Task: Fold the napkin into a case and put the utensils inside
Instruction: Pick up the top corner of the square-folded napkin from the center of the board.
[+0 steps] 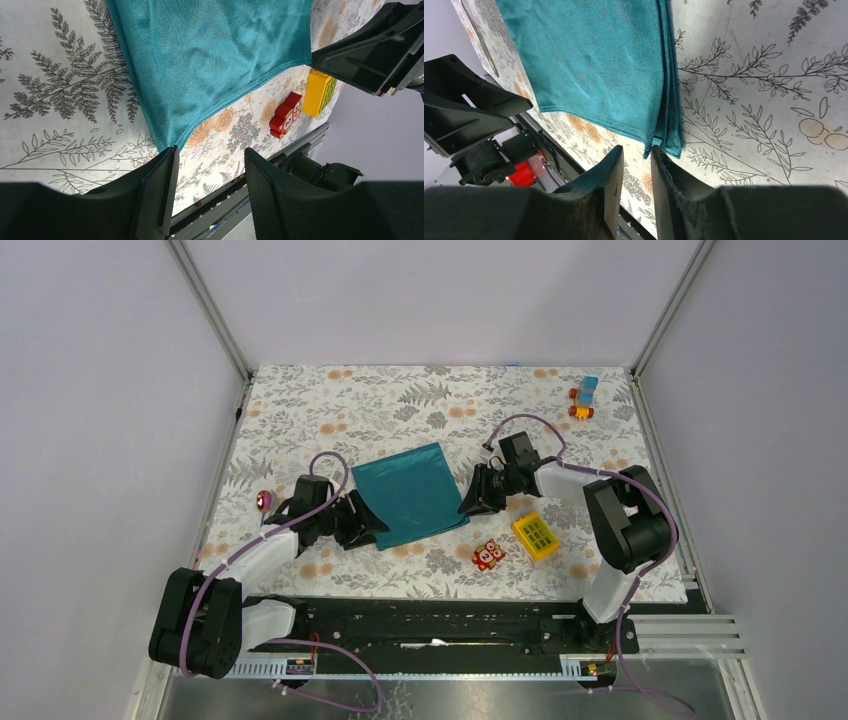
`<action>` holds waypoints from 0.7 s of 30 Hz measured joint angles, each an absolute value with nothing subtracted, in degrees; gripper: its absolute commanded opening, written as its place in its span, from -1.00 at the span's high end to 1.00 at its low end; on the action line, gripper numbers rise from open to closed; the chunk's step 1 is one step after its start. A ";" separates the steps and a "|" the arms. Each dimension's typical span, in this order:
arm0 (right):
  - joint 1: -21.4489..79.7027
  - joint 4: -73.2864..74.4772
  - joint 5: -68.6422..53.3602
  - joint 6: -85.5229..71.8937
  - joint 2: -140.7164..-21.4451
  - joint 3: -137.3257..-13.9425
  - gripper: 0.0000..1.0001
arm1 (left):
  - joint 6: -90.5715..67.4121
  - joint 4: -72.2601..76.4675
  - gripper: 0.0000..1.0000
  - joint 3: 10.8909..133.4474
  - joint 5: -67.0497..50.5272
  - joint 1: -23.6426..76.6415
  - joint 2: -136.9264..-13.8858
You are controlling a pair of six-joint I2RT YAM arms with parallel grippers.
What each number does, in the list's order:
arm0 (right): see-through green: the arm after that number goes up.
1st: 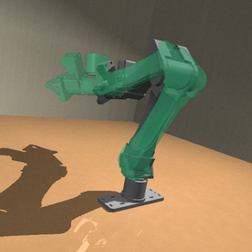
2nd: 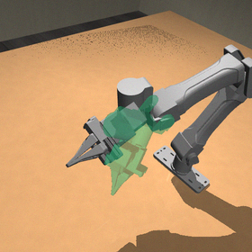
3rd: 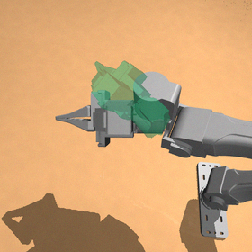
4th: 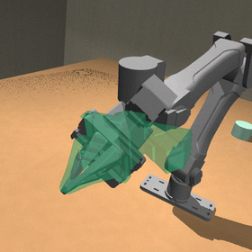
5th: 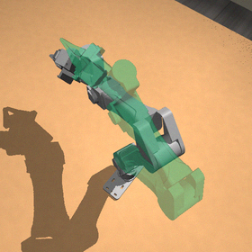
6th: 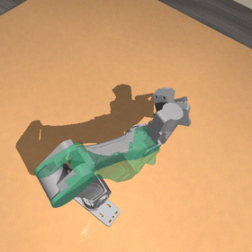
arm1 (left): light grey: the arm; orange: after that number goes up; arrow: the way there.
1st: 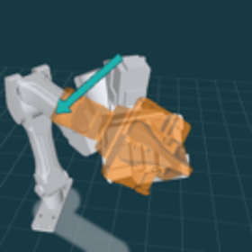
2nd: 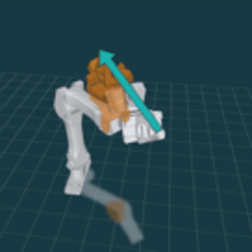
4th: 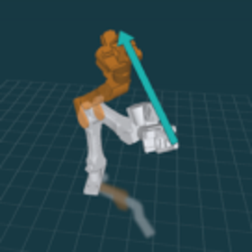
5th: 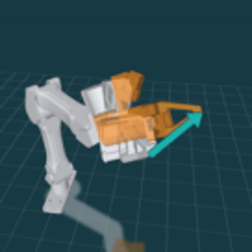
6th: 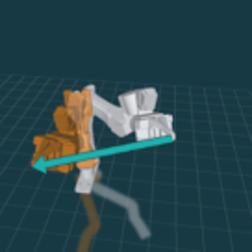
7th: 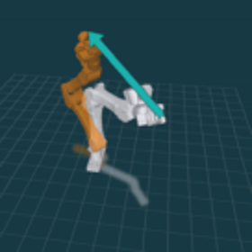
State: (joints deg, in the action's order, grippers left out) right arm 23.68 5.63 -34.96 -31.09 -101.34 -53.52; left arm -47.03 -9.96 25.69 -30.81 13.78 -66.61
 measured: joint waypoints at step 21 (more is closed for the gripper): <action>24.08 4.82 -34.87 -31.07 -102.76 -53.52 0.47 | -46.92 -11.07 -0.14 25.69 -29.21 13.78 -66.13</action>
State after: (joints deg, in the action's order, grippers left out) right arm 24.08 4.82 -34.87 -31.07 -102.76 -53.52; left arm -46.92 -11.07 25.69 -29.21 13.78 -66.13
